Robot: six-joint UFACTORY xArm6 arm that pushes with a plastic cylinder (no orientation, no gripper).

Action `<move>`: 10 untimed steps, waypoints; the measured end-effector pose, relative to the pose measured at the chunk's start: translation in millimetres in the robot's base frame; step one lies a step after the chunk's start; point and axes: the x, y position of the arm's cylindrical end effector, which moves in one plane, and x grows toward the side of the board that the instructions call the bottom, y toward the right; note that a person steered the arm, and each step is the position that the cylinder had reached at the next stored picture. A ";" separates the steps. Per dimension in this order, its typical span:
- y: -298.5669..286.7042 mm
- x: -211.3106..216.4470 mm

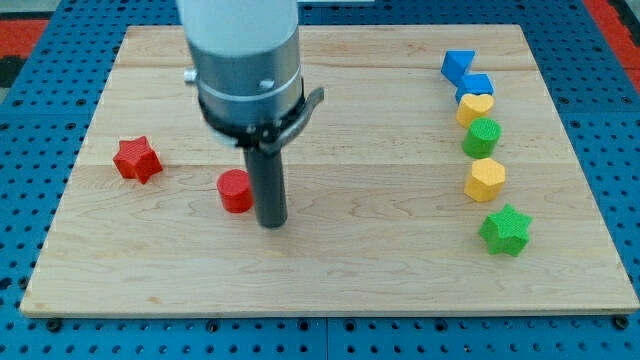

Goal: Move red circle closer to center

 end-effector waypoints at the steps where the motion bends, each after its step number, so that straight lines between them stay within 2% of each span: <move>1: -48.6 -7.7; 2: -48.1 -81.3; 3: -38.3 -121.4; 4: -7.7 -182.5; 5: -8.7 -182.7; 6: -67.5 -220.3; 7: -26.8 -252.3; 8: 39.3 -258.2; 9: -2.6 -217.4; 10: 4.5 -162.5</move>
